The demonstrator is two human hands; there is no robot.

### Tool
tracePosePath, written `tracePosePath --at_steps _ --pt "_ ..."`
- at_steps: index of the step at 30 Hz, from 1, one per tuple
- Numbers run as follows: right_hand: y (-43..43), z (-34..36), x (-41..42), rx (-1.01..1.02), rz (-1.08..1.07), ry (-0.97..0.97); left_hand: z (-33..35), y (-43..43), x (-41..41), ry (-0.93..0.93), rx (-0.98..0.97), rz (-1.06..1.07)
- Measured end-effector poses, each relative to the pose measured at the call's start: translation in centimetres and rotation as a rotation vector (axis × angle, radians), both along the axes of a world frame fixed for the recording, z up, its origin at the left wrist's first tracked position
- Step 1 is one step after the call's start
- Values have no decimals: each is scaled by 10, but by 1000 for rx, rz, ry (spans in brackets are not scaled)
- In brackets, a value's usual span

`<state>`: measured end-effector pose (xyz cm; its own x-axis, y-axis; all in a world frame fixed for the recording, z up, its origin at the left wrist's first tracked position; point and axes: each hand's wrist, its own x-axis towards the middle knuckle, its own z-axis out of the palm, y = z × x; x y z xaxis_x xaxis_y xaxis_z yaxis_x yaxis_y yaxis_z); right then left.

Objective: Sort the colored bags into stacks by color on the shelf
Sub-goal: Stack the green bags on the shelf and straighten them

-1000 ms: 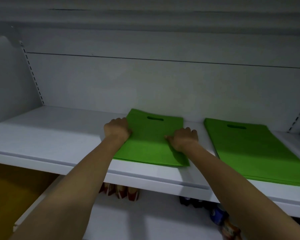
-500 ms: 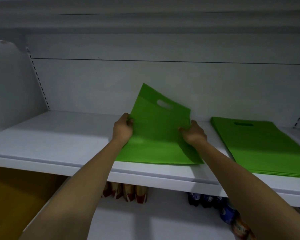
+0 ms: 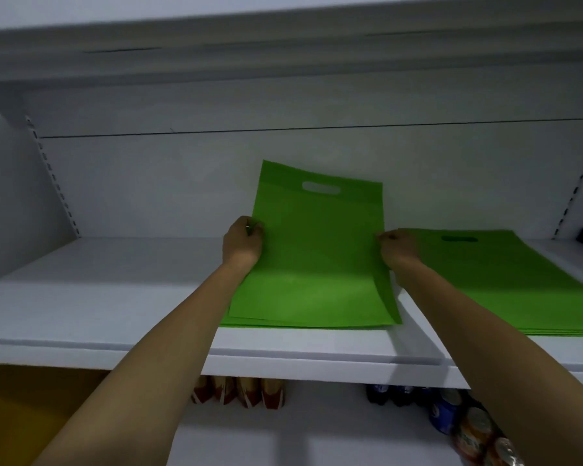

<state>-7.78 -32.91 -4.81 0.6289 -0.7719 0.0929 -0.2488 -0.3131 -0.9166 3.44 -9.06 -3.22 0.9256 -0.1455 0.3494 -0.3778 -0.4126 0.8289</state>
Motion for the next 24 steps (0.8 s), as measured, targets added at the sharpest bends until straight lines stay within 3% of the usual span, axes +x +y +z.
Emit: tracePosePath --at_steps 7,16,24 --pt "-61 19 -52 -204 -115 83 12 -73 -26 29 83 -95" --pt "-150 29 -130 -273 -163 227 5 -170 -79 66 88 -228" --pt "-210 31 -159 -214 -154 291 -4 -219 -113 18 242 -232"
